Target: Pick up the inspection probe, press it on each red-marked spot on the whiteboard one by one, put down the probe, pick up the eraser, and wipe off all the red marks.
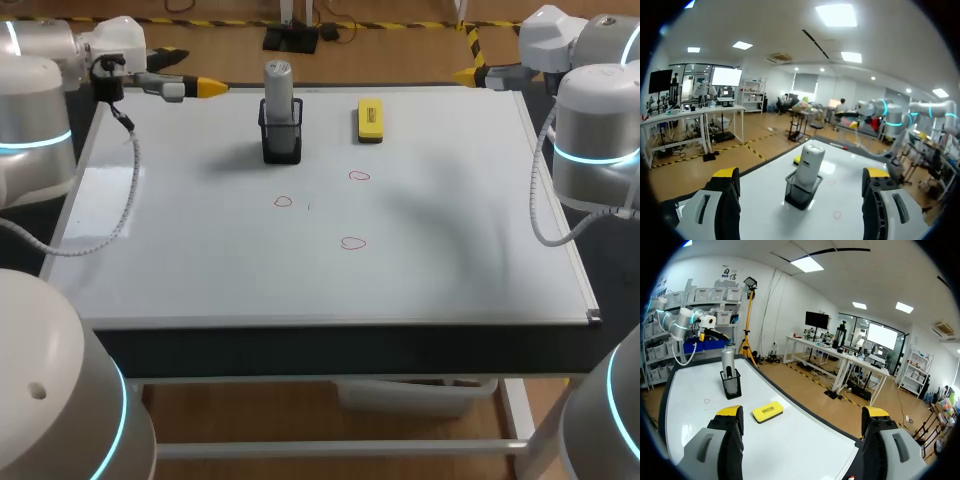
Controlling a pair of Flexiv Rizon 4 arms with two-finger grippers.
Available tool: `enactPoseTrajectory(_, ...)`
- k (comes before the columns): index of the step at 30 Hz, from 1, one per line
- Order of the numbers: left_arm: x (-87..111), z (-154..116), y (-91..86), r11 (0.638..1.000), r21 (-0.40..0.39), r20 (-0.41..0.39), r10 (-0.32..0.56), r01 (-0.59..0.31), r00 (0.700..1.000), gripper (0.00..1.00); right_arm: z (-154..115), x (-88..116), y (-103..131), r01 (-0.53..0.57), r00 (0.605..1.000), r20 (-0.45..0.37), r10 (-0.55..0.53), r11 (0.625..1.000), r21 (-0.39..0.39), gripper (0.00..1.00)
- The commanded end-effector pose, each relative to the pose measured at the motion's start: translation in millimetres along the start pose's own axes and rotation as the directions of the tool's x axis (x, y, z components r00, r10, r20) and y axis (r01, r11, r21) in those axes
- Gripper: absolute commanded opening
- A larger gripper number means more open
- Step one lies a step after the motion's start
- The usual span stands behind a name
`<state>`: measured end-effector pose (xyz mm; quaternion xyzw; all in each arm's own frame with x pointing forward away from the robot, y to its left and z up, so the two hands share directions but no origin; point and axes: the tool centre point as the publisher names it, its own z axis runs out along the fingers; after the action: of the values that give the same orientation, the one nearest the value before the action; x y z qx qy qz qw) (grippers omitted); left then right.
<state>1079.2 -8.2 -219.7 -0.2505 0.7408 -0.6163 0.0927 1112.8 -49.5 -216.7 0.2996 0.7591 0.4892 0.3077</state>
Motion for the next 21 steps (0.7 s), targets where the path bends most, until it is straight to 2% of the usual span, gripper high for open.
enactPoseTrajectory(1,-7.4,5,3.7,1.0,0.017,-0.147,0.002,0.0,0.989,1.0,0,0,0,0.0,1.0,-0.001,0.0,1.0,0.002,1.0)
enactPoseTrajectory(9,-1.5,20,8.6,0.999,0.044,-0.259,0.01,0.002,0.966,1.0,0,0,0,0.0,1.0,-0.001,0.0,1.0,0.002,1.0)
enactPoseTrajectory(13,3.6,32,12.0,0.999,0.035,-0.336,0.034,-0.023,0.941,1.0,0,0,0,0.0,1.0,-0.001,0.0,1.0,0.002,1.0)
enactPoseTrajectory(21,12.0,56,19.4,0.999,0.049,-0.402,0.041,-0.023,0.915,1.0,0,0,0,0.0,1.0,-0.001,0.0,1.0,0.002,1.0)
